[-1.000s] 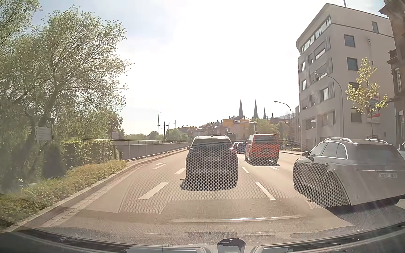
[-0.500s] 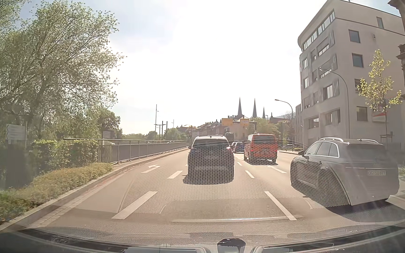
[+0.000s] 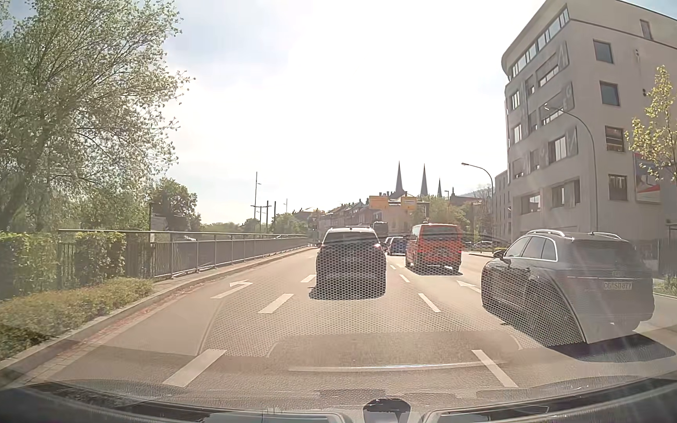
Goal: Follow the waypoints while adhering to traffic rules and regulations
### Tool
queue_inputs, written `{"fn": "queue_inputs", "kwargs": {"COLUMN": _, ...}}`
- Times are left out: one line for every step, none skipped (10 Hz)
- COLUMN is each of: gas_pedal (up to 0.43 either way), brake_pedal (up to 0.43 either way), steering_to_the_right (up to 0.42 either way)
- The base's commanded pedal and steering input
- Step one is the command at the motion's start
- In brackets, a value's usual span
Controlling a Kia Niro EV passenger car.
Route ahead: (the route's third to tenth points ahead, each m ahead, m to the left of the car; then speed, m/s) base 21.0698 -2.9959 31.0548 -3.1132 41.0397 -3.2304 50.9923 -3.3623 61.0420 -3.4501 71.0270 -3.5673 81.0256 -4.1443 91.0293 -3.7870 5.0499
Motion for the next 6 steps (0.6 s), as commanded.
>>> {"fn": "queue_inputs", "kwargs": {"gas_pedal": 0.26, "brake_pedal": 0.0, "steering_to_the_right": 0.013}}
{"fn": "queue_inputs", "kwargs": {"gas_pedal": 0.26, "brake_pedal": 0.0, "steering_to_the_right": 0.012}}
{"fn": "queue_inputs", "kwargs": {"gas_pedal": 0.248, "brake_pedal": 0.0, "steering_to_the_right": 0.011}}
{"fn": "queue_inputs", "kwargs": {"gas_pedal": 0.248, "brake_pedal": 0.0, "steering_to_the_right": 0.011}}
{"fn": "queue_inputs", "kwargs": {"gas_pedal": 0.24, "brake_pedal": 0.0, "steering_to_the_right": 0.011}}
{"fn": "queue_inputs", "kwargs": {"gas_pedal": 0.24, "brake_pedal": 0.0, "steering_to_the_right": 0.011}}
